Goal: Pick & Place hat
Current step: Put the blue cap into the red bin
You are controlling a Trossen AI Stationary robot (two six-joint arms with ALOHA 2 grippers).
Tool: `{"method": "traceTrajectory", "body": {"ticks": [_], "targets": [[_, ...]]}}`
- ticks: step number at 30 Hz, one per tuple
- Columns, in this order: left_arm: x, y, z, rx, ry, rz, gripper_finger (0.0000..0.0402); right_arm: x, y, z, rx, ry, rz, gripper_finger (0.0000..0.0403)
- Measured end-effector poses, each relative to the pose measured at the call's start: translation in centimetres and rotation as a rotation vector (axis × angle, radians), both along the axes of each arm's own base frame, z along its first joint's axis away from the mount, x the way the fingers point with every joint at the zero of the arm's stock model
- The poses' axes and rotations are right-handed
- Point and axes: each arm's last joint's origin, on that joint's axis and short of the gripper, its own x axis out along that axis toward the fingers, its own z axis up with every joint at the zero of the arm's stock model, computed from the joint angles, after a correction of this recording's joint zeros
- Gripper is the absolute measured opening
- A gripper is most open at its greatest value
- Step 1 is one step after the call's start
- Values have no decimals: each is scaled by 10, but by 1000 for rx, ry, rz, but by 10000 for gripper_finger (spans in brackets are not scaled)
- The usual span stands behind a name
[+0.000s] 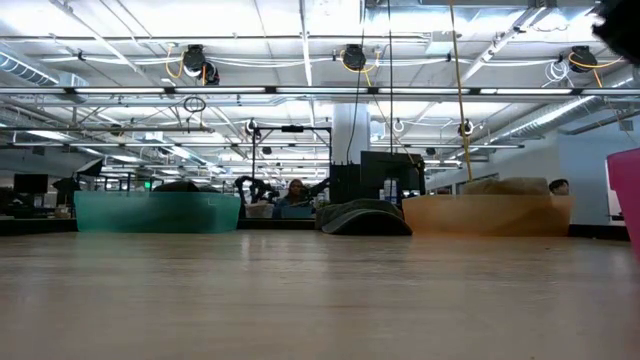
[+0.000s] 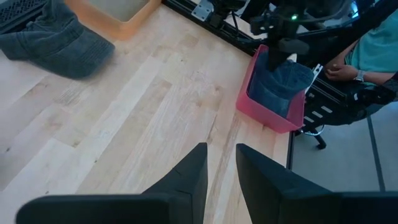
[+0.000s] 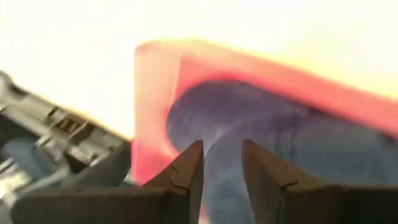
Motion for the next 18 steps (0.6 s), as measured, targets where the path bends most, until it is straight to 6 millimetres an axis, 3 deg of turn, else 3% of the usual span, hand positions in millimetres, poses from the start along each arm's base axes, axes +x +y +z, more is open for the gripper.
{"method": "traceTrajectory", "body": {"ticks": [9,18], "targets": [[0,0,0,7,-4,16,93,9,-2,-17,-45,116,3,84],[0,1,1,6,-12,26,93,0,2,-28,-51,303,30,84]]}}
